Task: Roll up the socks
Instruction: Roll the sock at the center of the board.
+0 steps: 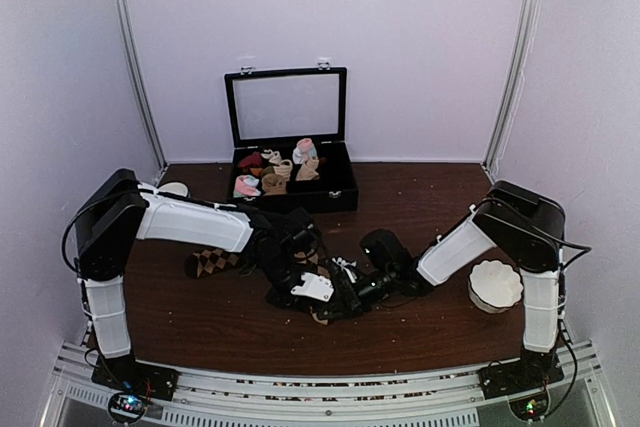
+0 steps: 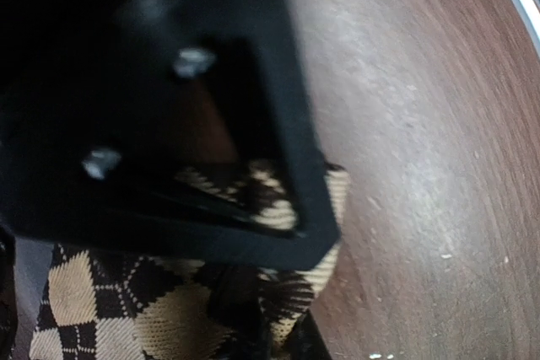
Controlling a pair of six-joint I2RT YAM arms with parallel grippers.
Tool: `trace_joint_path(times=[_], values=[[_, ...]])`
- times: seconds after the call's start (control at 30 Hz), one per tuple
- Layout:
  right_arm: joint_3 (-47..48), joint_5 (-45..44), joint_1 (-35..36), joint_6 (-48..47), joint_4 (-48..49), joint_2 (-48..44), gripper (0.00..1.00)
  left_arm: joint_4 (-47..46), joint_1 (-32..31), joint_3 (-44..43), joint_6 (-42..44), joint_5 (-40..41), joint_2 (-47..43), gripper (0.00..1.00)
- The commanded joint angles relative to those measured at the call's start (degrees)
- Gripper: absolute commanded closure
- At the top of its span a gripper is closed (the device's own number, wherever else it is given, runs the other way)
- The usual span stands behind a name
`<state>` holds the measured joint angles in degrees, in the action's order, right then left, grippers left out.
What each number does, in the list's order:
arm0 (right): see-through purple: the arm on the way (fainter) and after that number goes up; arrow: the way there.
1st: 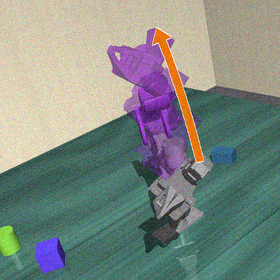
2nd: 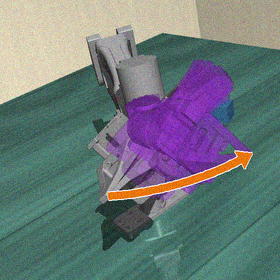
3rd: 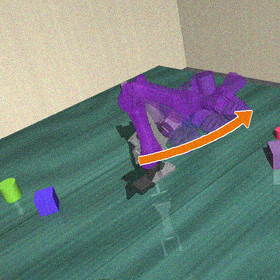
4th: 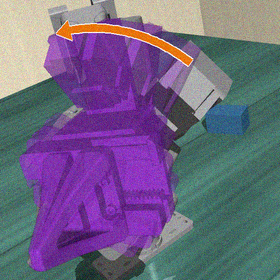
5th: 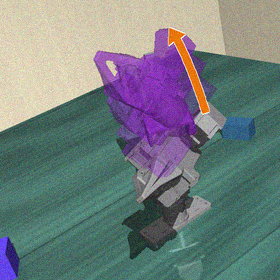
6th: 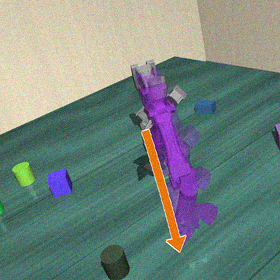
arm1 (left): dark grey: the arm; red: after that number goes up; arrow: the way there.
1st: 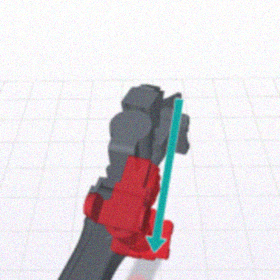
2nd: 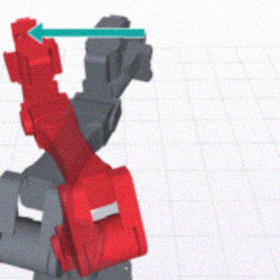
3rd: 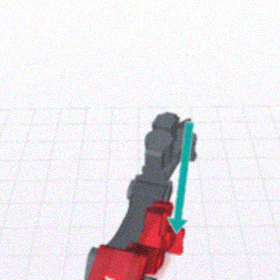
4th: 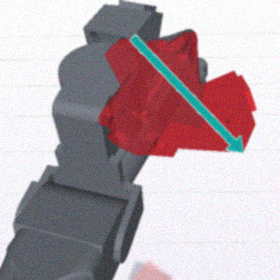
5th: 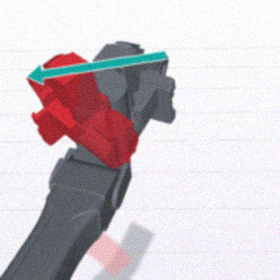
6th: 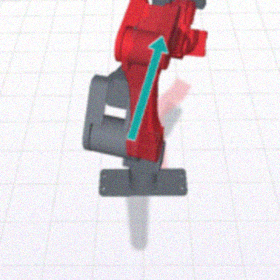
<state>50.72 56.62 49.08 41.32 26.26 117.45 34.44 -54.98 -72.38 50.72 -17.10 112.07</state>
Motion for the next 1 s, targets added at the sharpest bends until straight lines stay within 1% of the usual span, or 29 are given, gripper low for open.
trace_joint_path(times=[0.0, 0.03, 0.13, 0.23, 0.27, 0.47, 0.57, 0.63, 0.7, 0.77, 0.8, 0.83, 0.87, 0.9, 0.93, 0.97], values=[[-1.4, -1.8, -0.4, -1.4, -4.5, 0.3, 0.89, 4.9, 0.1, -4.4, -1.5, -0.5, 4.0, 0.99], [-1.8, -2.6, -0.5, -2.4, -5.1, -0.4, 0.83, 5.8, 0.3, -5.0, -2.0, -1.3, 4.2, 0.99], [-3.5, -6.5, -0.6, -6.2, -8.1, -3.7, 0.74, 8.7, 1.3, -5.7, -2.8, -4.1, 4.5, 1.00], [-5.1, -11.4, -0.6, -10.1, -11.5, -7.9, 0.59, 13.8, 2.7, -7.6, -3.5, -7.5, 5.7, 1.00], [-6.1, -12.8, -0.7, -10.8, -11.6, -9.5, 0.56, 15.3, 3.1, -8.3, -3.7, -8.8, 6.2, 1.00], [-13.2, -21.6, -0.5, -14.7, -12.3, -18.2, 0.49, 20.7, 5.8, -11.4, -6.0, -14.5, 9.3, 1.00], [-16.4, -25.5, -0.3, -15.6, -12.7, -22.7, 0.48, 23.0, 7.4, -13.6, -7.8, -17.3, 11.4, 1.00], [-18.2, -29.8, 0.9, -17.6, -14.1, -26.1, 0.47, 25.5, 8.1, -15.7, -8.3, -18.9, 13.4, 1.00], [-19.0, -36.2, 2.7, -19.9, -16.5, -29.7, 0.48, 27.7, 8.6, -17.8, -9.0, -20.3, 15.2, 1.00], [-20.2, -47.9, 7.5, -24.0, -18.7, -35.2, 0.47, 30.6, 8.8, -20.2, -9.3, -21.9, 17.2, 1.00], [-20.9, -56.5, 11.1, -26.4, -19.5, -38.3, 0.45, 31.7, 8.9, -21.2, -9.7, -22.6, 18.1, 1.00], [-21.6, -67.3, 14.1, -27.9, -20.0, -41.3, 0.37, 33.0, 9.2, -22.2, -9.9, -23.5, 18.9, 1.00], [-21.8, -73.6, 15.9, -28.1, -20.7, -43.5, 0.08, 34.4, 9.5, -23.7, -10.0, -24.7, 19.9, 1.00], [-22.4, -76.6, 16.5, -28.1, -20.7, -45.7, 0.01, 36.6, 9.8, -24.9, -9.9, -25.9, 20.9, 1.00], [-23.0, -78.8, 16.5, -28.0, -19.9, -47.5, 0.00, 38.4, 10.2, -26.0, -9.4, -27.2, 21.9, 1.00], [-23.8, -82.7, 16.4, -26.7, -18.7, -48.5, 0.00, 40.4, 10.5, -27.0, -8.8, -28.5, 23.0, 1.00]])
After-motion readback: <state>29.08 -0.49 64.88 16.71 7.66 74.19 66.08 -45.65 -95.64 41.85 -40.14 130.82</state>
